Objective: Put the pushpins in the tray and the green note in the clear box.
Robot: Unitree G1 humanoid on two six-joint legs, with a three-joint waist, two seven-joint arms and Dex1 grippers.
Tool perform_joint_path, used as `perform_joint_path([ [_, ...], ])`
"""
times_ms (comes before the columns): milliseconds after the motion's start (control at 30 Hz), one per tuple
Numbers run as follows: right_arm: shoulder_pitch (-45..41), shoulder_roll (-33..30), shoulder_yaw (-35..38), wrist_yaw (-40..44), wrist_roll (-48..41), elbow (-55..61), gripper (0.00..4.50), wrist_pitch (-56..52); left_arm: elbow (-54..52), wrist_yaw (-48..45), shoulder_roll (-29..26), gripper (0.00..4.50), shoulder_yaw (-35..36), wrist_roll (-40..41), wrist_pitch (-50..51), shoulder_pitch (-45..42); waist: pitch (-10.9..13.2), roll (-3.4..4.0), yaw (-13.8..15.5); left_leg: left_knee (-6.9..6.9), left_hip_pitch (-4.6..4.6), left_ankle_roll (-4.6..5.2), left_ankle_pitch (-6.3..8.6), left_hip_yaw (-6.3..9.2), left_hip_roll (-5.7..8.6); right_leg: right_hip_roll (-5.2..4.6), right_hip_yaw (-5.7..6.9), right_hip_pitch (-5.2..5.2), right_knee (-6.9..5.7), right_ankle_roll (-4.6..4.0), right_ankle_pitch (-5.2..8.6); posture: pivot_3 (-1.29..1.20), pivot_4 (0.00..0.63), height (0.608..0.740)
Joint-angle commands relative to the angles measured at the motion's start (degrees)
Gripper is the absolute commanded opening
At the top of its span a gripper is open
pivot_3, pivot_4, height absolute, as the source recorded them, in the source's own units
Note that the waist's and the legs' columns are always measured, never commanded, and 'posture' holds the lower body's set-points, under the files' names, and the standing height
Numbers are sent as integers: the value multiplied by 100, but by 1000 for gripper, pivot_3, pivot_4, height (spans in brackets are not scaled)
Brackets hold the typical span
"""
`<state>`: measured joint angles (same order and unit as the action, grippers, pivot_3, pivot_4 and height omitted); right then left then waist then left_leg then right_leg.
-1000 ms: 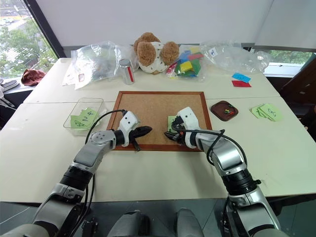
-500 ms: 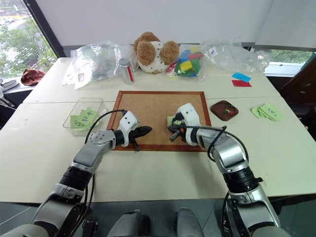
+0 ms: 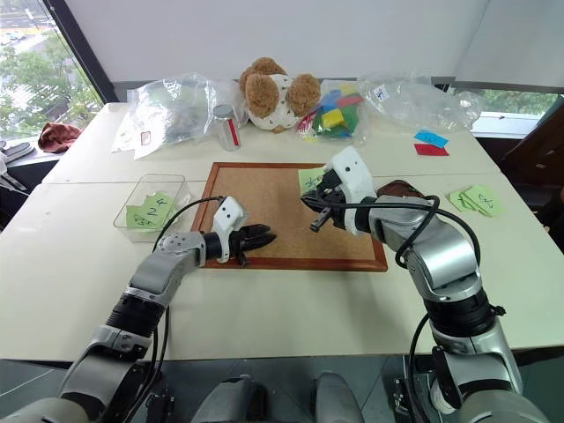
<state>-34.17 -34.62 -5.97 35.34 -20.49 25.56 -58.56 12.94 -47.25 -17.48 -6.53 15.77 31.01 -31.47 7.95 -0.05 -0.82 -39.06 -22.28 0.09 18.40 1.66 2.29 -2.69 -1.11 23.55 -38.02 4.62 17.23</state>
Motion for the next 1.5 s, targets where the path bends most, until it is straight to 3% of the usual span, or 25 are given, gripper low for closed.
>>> perform_joint_path([
  [33, 28, -179, 7, 124, -84, 358, 0, 48, -317, 85, 37, 3598, 667, 785, 862, -392, 2, -1, 6, 0, -3, 0, 0, 0, 0, 0, 0, 4, -1, 0, 0, 0, 150, 740],
  [100, 92, -288, -39, 195, -95, 446, 0, 70, -346, 206, 164, 4466, 1064, 1301, 1474, -604, 3, -3, 19, 0, -18, 0, 0, 1, 0, 0, 2, 20, -3, 0, 0, 0, 150, 740],
  [233, 112, -372, -188, 298, -119, 593, 0, 140, -33, 900, 735, 4466, 2162, 2500, 2835, -962, 6, -7, 21, -4, -25, -8, -5, 0, 1, 0, 3, 23, 0, 1, 0, 0, 150, 740],
  [367, 10, -335, -322, 341, -140, 717, 0, 130, 188, 1640, 1231, 4466, 2721, 3079, 3535, -1238, 11, -16, 17, -5, -25, -27, -15, 0, 1, 1, 4, 23, 1, 2, 0, 0, 150, 740],
  [700, -233, -228, -533, 357, -193, 806, 0, 77, 307, 2651, 2012, 4466, 3057, 3704, 4269, -1435, 23, -36, 22, -5, -23, -42, -24, 0, 1, 2, 4, 24, -2, 2, 0, 0, 150, 740],
  [800, -261, -214, -550, 344, -200, 803, 0, 71, 218, 2879, 2160, 3714, 3147, 3833, 4310, -1390, 23, -36, 22, -5, -23, -43, -24, 0, 2, 2, 3, 24, -1, 2, 0, 0, 150, 740],
  [867, -262, -209, -560, 334, -204, 804, 0, 70, 149, 3008, 2257, 2880, 3171, 3934, 4365, -1352, 24, -36, 22, -5, -23, -44, -24, 0, 2, 2, 4, 24, -1, 2, 0, 0, 150, 740],
  [967, -261, -211, -565, 324, -222, 798, 0, 77, 119, 3206, 2347, 1230, 3232, 4055, 4408, -1313, 24, -36, 23, -5, -23, -45, -25, 0, 2, 2, 3, 24, -2, 2, 0, 0, 150, 740],
  [1067, -262, -228, -545, 322, -230, 790, 0, 78, 89, 3391, 2378, 31, 3313, 4176, 4437, -1262, 24, -36, 17, -5, -22, -46, -26, 0, 2, 2, 3, 24, -2, 2, 0, 0, 150, 740],
  [1500, -492, -546, -96, 379, -393, 814, 0, -145, 313, 3866, 2277, 31, 3599, 4396, 3992, -953, 24, -36, 29, -5, -23, -47, -26, 0, 2, 2, 3, 25, -1, 2, 0, 0, 150, 740],
])
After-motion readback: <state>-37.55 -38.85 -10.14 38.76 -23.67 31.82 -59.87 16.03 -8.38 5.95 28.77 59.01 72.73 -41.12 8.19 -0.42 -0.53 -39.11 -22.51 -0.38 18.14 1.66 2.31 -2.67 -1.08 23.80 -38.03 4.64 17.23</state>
